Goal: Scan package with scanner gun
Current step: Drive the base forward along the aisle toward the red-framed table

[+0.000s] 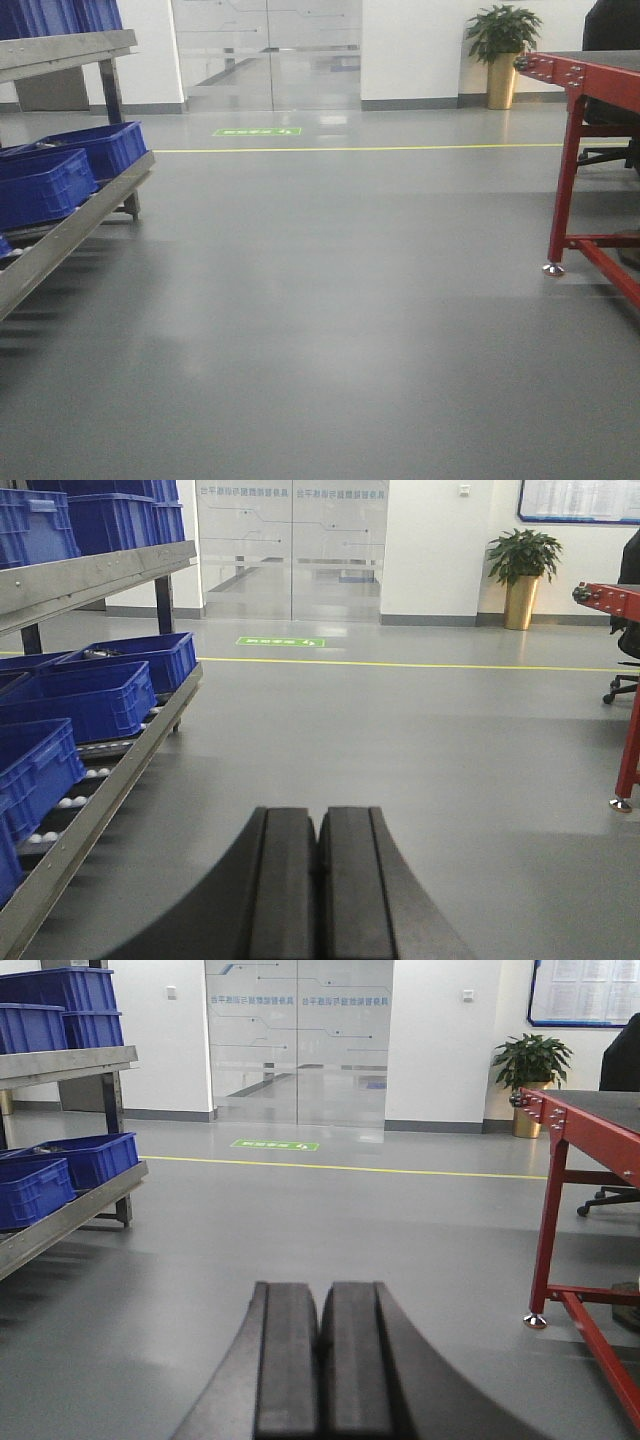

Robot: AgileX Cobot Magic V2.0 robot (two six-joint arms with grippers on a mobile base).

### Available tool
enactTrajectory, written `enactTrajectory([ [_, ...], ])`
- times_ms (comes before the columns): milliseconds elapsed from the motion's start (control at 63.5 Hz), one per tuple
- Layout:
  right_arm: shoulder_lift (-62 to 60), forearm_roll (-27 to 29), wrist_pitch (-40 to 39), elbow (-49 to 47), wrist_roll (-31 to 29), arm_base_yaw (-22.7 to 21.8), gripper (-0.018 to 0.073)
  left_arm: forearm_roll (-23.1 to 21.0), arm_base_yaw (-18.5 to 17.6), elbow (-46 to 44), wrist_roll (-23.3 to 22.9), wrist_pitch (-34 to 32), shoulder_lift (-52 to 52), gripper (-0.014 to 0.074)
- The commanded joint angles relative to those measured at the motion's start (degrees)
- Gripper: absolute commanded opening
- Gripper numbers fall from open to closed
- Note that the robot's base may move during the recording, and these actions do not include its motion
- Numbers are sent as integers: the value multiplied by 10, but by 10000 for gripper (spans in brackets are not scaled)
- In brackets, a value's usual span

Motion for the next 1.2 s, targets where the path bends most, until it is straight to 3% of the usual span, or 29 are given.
enactTrajectory([
  [0,-2,0,-11,0,0,2,-162,-3,3,-1,-2,-12,-2,-111],
  [1180,-2,0,-11,0,0,2,-162,-3,3,-1,-2,-12,-2,-111],
])
